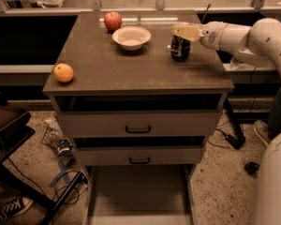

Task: Pick pepsi can from bottom drawer and place on counter

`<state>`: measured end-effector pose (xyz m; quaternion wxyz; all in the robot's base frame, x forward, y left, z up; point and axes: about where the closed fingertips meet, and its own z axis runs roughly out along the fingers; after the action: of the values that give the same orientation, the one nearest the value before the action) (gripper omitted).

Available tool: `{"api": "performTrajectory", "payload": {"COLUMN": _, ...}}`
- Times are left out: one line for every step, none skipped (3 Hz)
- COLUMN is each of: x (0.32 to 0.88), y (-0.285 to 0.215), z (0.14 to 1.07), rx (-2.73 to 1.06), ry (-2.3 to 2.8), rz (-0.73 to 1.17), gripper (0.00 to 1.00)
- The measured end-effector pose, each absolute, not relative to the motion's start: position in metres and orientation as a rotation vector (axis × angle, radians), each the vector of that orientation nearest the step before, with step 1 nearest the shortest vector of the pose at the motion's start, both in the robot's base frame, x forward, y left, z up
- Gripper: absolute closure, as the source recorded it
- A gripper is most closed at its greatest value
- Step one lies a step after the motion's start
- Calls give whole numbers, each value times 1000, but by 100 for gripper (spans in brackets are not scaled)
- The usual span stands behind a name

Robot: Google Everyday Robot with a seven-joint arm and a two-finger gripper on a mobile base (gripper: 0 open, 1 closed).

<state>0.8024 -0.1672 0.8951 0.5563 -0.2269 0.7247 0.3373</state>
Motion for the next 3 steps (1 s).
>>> {"api": "performTrajectory", "payload": {"x": 802, "y": -167, "z": 901, "rx": -536, "ry": 1711, "rz": 796, "gripper": 75}}
{"api": "performTrajectory", "payload": {"x": 802, "y": -167, "z": 902, "rx": -536, "ry": 1711, "rz": 796, "gripper": 52}}
{"api": "performTrajectory", "payload": {"x": 802, "y": -167, "z": 902, "rx": -536, "ry": 1711, "rz": 796, "gripper": 29}}
